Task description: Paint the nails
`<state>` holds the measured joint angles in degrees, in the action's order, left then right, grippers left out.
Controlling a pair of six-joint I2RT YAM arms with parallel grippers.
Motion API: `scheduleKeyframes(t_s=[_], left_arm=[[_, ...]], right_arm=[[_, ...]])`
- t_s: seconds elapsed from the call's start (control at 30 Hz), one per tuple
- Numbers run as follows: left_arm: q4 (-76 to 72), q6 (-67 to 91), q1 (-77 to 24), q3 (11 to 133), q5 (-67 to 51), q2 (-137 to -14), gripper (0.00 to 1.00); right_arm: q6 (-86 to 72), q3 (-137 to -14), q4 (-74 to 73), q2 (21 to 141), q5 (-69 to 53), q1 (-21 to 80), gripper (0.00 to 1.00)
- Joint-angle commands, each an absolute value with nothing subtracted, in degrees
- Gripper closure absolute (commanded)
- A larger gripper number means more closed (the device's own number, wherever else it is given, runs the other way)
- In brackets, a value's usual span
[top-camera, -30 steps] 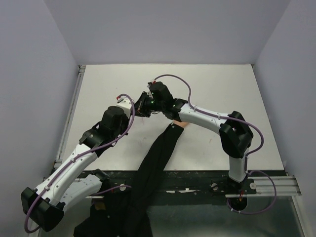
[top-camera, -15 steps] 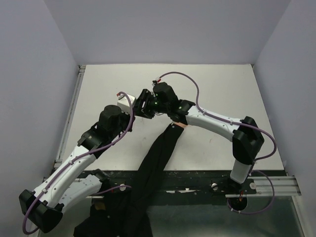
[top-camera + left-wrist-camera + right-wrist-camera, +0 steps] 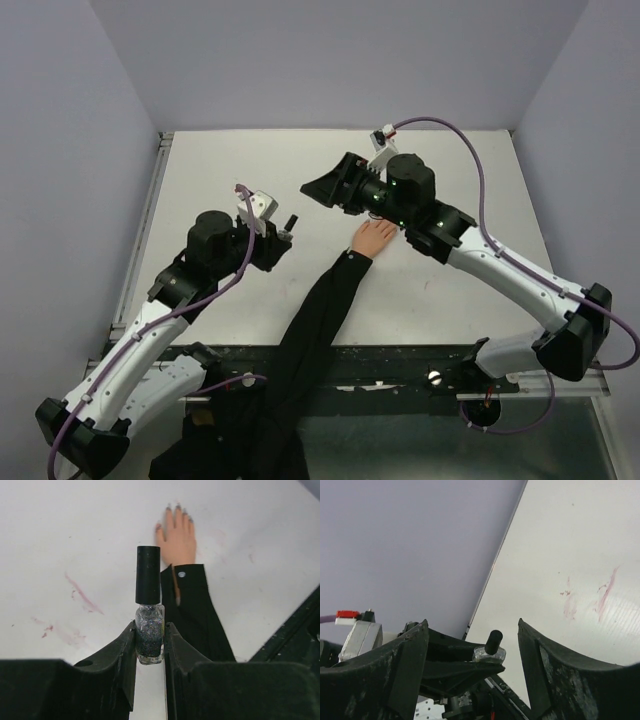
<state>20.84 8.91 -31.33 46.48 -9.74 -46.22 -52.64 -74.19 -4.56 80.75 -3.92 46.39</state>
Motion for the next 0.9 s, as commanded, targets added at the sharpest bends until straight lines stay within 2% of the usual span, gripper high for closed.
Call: scheduleKeyframes(t_s=[0.0,0.23,0.37,0.5,0.7,0.87], left_arm=[[20.0,13.6,-28.8,50.2,-30.5,-43.6,1.0],[13.8,23.4,-23.2,52.4,-52.3,-43.3,1.0],[7.7,29.4,-22.9,52.5,-59.8,-44.2,1.0],[4.8,32.2,-22.9,52.6,-61.7,-44.5,1.0],[5.0,32.7,-22.8,52.9,-61.6,-44.6,1.0],[5.0,33.4,-22.8,53.3,-60.9,-44.4,1.0]], right_arm=[[-36.2,-74.3,-5.5,76.2,-8.3,46.2,0.23],[-22.9,-80.3,-14.9,73.4,-25.7,46.4,0.25],[-22.1,-82.4,-16.6,74.0,-33.8,46.3,0.32],[-23.4,-83.2,-15.4,75.0,-40.8,46.3,0.36],[-24.7,-82.8,-13.7,75.1,-44.7,46.3,0.39],[-25.9,-81.7,-12.0,75.0,-46.7,46.4,0.46]])
